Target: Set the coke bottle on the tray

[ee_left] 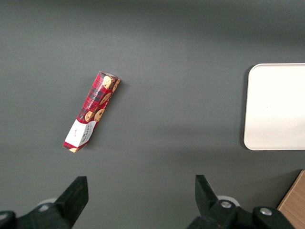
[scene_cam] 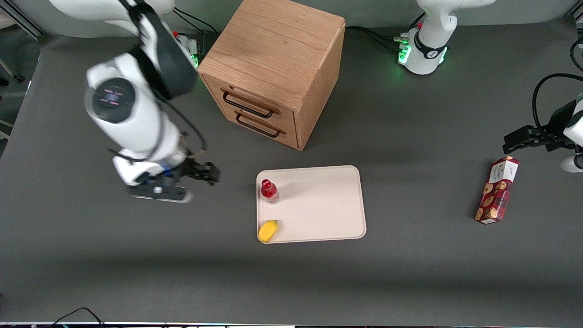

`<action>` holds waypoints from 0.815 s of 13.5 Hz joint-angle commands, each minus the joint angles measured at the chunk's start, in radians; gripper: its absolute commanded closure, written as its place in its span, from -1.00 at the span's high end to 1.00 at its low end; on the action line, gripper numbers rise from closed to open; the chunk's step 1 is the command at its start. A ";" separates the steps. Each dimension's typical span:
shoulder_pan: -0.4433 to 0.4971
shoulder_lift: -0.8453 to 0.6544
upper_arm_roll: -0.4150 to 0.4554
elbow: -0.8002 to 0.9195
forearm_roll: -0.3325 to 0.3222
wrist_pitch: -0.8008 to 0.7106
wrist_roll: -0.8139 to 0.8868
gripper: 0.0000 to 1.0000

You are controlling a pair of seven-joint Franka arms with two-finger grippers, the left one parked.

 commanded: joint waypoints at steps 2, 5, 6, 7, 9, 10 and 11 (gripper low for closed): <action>-0.015 -0.196 -0.153 -0.176 0.073 -0.002 -0.277 1.00; -0.034 -0.293 -0.277 -0.224 0.104 -0.053 -0.460 1.00; -0.037 -0.307 -0.311 -0.225 0.104 -0.073 -0.511 1.00; -0.045 -0.314 -0.329 -0.225 0.104 -0.087 -0.554 1.00; -0.078 -0.317 -0.331 -0.227 0.104 -0.094 -0.577 1.00; -0.081 -0.317 -0.331 -0.225 0.104 -0.094 -0.577 1.00; -0.089 -0.317 -0.331 -0.225 0.104 -0.094 -0.577 1.00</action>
